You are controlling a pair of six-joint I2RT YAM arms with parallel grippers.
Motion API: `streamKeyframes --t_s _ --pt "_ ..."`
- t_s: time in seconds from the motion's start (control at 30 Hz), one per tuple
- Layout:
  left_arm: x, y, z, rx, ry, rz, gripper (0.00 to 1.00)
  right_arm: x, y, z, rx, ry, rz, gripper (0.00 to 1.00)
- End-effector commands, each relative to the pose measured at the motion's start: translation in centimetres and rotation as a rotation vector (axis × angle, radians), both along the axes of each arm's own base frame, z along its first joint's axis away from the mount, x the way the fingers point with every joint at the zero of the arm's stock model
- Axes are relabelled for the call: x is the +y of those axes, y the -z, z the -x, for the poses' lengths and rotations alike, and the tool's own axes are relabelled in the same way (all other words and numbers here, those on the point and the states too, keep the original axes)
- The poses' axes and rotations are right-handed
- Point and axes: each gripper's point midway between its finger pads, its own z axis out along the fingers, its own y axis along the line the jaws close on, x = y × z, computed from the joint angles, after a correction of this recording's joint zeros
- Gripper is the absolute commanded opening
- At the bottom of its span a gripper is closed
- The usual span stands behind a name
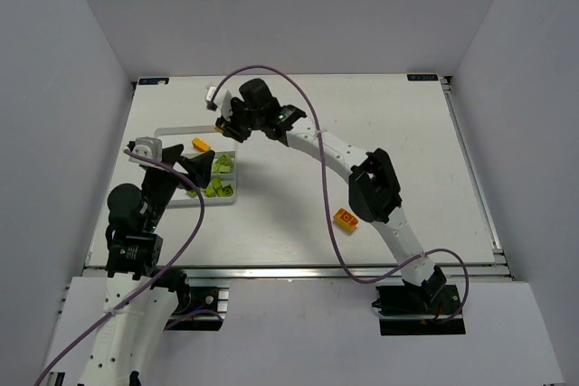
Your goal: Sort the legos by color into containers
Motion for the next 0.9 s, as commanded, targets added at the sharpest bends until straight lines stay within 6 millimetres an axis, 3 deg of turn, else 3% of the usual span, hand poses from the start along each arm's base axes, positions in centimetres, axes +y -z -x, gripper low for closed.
streamKeyframes --t_s 0.0,0.23,0.43,0.67,0.77,0.87 --pt "0.3 0.4 -0.4 0.010 -0.017 -0.015 0.93 3.5 -3.4 -1.5 -0.089 0.037 -0.178 0.00" --pt "0.1 0.1 -0.2 -0.002 -0.003 -0.015 0.94 5.6 -0.6 -2.7 -0.099 0.062 -0.244 0.00" --pt "-0.1 0.1 -0.2 -0.001 0.013 -0.014 0.94 6.6 -0.1 -4.3 -0.145 0.091 -0.308 0.02" --pt "-0.4 0.2 -0.2 0.001 0.026 -0.016 0.94 7.5 2.1 -4.8 -0.143 0.090 -0.317 0.20" --pt "-0.4 0.1 -0.1 -0.003 0.026 -0.014 0.94 7.3 3.7 -4.8 -0.130 0.092 -0.296 0.34" --pt "-0.4 0.1 -0.1 -0.003 0.026 -0.014 0.94 7.3 4.1 -5.0 -0.132 0.094 -0.296 0.50"
